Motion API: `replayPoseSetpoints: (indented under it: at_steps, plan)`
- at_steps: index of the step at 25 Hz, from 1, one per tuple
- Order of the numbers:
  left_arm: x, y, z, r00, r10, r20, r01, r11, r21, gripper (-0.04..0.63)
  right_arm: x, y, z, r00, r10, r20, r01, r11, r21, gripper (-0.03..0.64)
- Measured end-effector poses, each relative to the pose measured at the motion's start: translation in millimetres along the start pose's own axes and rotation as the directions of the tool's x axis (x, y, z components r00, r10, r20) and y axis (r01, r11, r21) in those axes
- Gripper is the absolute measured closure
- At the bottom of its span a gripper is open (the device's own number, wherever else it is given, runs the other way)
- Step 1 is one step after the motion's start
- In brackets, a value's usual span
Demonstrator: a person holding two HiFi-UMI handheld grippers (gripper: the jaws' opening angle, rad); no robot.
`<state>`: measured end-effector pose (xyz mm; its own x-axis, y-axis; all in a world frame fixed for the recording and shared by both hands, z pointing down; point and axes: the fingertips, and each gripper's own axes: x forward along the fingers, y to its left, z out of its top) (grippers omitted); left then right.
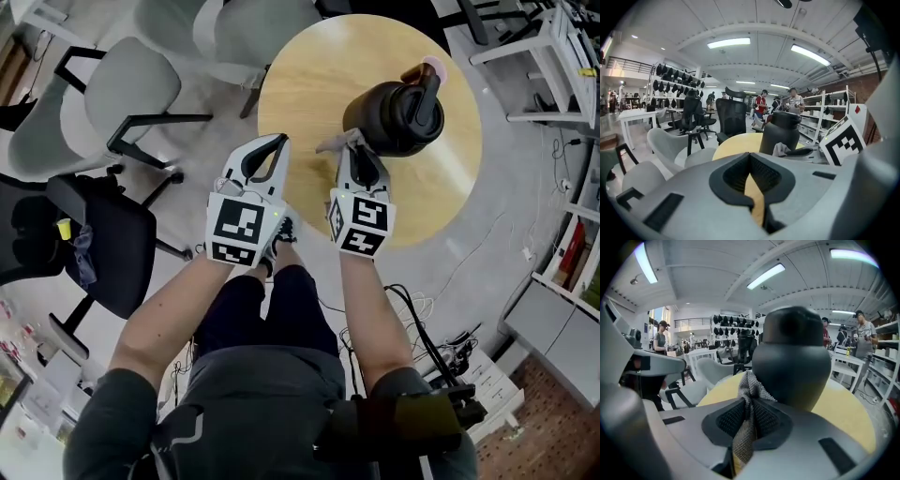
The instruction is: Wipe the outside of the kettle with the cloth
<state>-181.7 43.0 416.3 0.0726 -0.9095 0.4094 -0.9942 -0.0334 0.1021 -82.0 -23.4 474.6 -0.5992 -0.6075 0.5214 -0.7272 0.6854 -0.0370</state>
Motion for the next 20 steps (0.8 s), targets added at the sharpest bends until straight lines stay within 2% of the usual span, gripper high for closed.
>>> replayPoseSetpoints:
  at_steps: [5,12,16,20]
  plan:
    - [21,6,-20,1.000,-0.020,-0.018,0.019,1.000,-0.012,0.588,21,-3,-32,0.999,-0.014,-0.051,0.015,1.000,0.009,0.560]
    - [37,22,-8,0.999,-0.033,-0.009,0.034,0.999,0.036,0.588,35,-4,-53,0.995,-0.028,-0.095,0.031,0.999,0.037,0.560]
    - [55,25,17,0.996,-0.084,0.014,0.082,0.991,0.105,0.588,35,-4,-56,0.994,-0.018,-0.107,0.022,0.999,0.039,0.561]
    - [74,24,46,0.991,-0.131,0.023,0.124,0.973,0.192,0.588,33,-2,-53,0.994,-0.012,-0.107,0.017,0.999,0.046,0.560]
